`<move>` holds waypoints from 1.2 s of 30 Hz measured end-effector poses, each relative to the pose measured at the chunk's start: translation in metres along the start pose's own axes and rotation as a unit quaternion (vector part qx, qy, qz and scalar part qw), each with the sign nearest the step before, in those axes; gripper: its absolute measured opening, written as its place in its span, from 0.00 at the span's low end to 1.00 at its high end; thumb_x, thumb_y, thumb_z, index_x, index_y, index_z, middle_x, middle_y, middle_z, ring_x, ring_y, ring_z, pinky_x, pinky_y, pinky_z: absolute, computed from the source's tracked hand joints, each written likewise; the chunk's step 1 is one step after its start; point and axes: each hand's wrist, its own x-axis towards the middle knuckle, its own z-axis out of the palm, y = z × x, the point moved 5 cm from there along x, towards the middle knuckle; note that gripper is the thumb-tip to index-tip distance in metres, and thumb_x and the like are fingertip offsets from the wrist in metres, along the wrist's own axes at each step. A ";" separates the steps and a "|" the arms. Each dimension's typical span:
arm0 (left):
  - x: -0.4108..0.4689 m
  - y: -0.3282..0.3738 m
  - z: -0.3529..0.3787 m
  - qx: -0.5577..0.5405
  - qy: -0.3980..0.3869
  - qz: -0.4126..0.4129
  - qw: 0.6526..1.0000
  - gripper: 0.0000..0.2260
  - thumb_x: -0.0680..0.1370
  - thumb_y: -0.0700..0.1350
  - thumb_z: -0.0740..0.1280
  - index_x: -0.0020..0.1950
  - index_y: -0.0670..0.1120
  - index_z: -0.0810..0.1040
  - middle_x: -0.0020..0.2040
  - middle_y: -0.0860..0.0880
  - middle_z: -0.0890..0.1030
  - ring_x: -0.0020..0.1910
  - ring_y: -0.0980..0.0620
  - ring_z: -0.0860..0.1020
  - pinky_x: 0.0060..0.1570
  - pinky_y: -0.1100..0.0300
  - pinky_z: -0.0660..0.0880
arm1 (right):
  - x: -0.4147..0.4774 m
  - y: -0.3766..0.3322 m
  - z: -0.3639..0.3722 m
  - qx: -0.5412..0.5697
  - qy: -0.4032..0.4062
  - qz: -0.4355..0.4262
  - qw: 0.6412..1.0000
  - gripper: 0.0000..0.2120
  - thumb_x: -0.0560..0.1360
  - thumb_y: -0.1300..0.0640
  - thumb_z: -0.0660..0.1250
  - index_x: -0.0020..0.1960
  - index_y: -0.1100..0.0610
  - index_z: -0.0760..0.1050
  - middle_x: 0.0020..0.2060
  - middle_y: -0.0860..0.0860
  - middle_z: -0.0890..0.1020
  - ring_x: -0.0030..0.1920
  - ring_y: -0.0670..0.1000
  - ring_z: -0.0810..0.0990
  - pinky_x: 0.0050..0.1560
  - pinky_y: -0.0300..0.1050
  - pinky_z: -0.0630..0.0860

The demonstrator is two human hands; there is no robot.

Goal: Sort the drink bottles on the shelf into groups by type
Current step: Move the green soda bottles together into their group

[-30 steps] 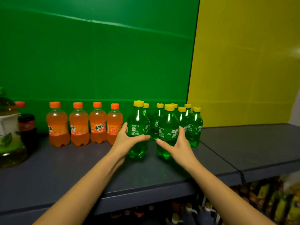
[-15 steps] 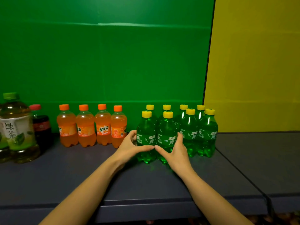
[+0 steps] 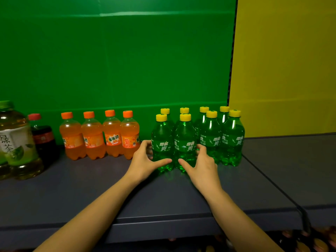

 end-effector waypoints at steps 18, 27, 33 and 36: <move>0.000 0.007 0.004 -0.028 0.034 0.004 0.999 0.32 0.64 0.44 0.77 0.64 0.40 0.69 0.54 0.47 0.74 0.54 0.52 0.73 0.49 0.65 0.71 | 0.000 -0.001 -0.010 0.009 0.102 0.005 0.995 0.33 0.68 0.46 0.72 0.69 0.57 0.65 0.61 0.56 0.77 0.59 0.59 0.77 0.58 0.56 0.75; -0.003 0.016 0.002 -0.018 0.043 0.025 0.999 0.30 0.65 0.42 0.77 0.64 0.40 0.71 0.49 0.54 0.74 0.49 0.58 0.73 0.39 0.76 0.71 | -0.001 -0.001 -0.015 0.037 0.146 -0.017 0.988 0.25 0.67 0.51 0.74 0.58 0.57 0.69 0.54 0.53 0.79 0.52 0.53 0.79 0.55 0.55 0.75; -0.003 0.014 0.005 -0.025 0.037 0.005 0.999 0.32 0.65 0.44 0.77 0.65 0.41 0.69 0.54 0.50 0.73 0.54 0.53 0.73 0.51 0.64 0.71 | 0.000 -0.001 -0.015 0.040 0.156 -0.025 0.987 0.24 0.67 0.52 0.74 0.58 0.57 0.69 0.54 0.53 0.78 0.50 0.53 0.79 0.54 0.54 0.76; -0.003 0.014 0.006 -0.021 0.033 0.002 0.999 0.32 0.66 0.45 0.76 0.66 0.41 0.68 0.55 0.49 0.72 0.56 0.53 0.72 0.52 0.63 0.71 | 0.000 -0.001 -0.014 0.044 0.161 -0.031 0.985 0.24 0.67 0.52 0.74 0.58 0.58 0.70 0.53 0.53 0.78 0.50 0.53 0.79 0.53 0.54 0.76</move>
